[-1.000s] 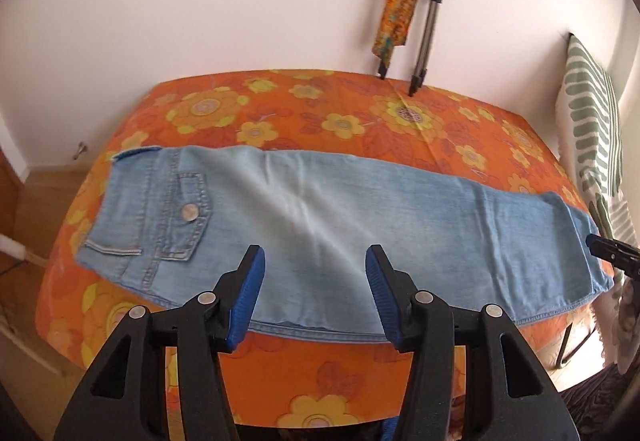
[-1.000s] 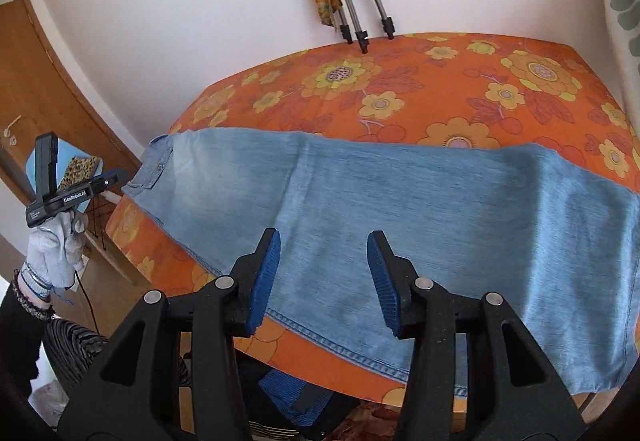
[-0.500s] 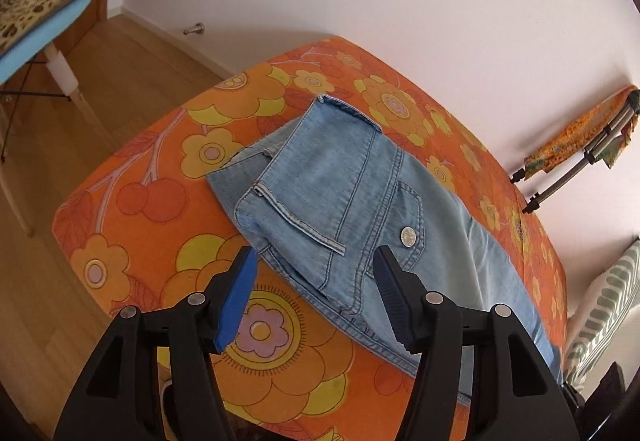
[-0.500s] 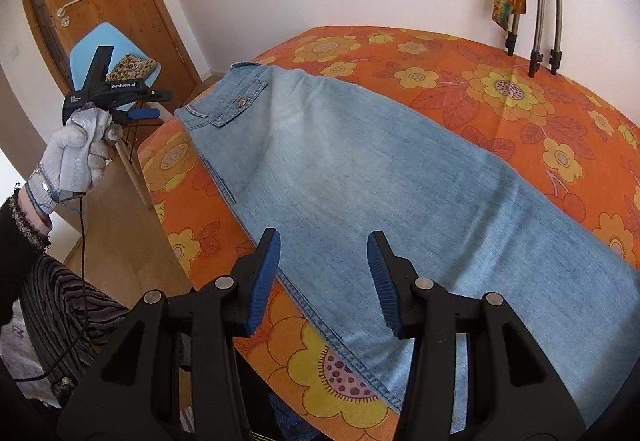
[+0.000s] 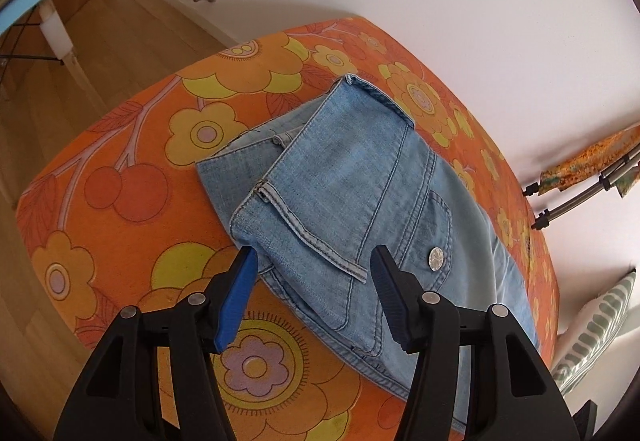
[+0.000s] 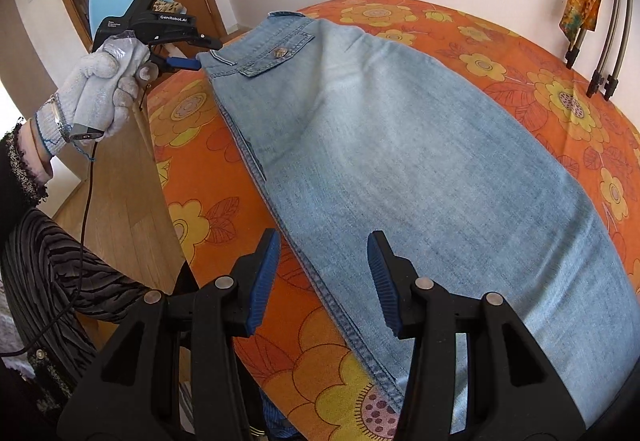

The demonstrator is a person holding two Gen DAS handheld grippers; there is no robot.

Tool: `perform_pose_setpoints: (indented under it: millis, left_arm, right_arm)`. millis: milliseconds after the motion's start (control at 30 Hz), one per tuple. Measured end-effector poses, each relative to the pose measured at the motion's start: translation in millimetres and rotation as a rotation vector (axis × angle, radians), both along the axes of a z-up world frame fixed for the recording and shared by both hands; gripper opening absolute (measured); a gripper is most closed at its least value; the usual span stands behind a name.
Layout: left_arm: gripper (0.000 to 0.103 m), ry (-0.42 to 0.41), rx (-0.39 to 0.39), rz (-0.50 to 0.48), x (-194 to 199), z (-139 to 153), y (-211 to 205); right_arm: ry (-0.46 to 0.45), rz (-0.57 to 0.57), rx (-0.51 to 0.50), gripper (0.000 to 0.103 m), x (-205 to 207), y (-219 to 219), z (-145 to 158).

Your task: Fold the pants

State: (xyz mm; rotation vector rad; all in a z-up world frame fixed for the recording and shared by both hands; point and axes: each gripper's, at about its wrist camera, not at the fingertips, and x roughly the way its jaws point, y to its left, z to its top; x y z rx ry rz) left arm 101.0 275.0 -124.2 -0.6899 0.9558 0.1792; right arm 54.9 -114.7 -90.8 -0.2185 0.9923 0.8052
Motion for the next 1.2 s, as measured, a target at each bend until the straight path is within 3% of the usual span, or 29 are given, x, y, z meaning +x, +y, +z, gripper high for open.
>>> perform_pose_setpoints:
  millis: [67, 167, 233, 333, 533, 700, 767, 833, 933, 1100, 1200]
  left_arm:
    - [0.053, 0.011, 0.010, 0.002, 4, -2, -1]
    - [0.038, 0.018, 0.023, 0.016, 8, -6, -2]
    - [0.015, 0.032, 0.064, 0.025, 10, -8, -3]
    - [0.007, 0.024, 0.068, 0.042, 10, -8, -1]
    - [0.005, -0.025, 0.095, 0.034, 10, 5, -3]
    - [0.010, 0.009, 0.028, 0.050, 17, -11, 2]
    - [0.009, 0.008, 0.063, 0.034, 20, -10, -3]
    - [0.004, -0.013, 0.126, 0.014, 23, -2, -10]
    - [0.003, -0.066, 0.149, 0.015, 24, 14, -13]
    - [0.003, -0.173, 0.178, 0.083, 5, 45, 4]
    - [0.003, -0.124, 0.201, 0.098, -2, 31, 14]
  right_arm:
    - [0.007, 0.009, -0.005, 0.047, 0, 1, -2]
    - [0.008, 0.028, -0.012, 0.047, -3, 4, -5]
    - [0.002, 0.038, -0.027, 0.047, -4, 8, -8]
    - [0.000, 0.056, -0.038, 0.047, -6, 15, -12]
    - [-0.060, 0.068, -0.078, 0.047, -10, 33, -13]
    - [-0.062, 0.073, -0.076, 0.047, -6, 46, -15]
    - [-0.070, 0.078, -0.081, 0.046, -6, 51, -15]
    - [-0.065, 0.080, -0.078, 0.029, -5, 54, -15]
    - [-0.037, 0.061, -0.055, 0.009, 0, 52, -14]
    - [0.009, 0.036, 0.033, 0.005, 5, 48, -2]
    - [0.019, 0.073, 0.031, 0.004, -1, 58, -4]
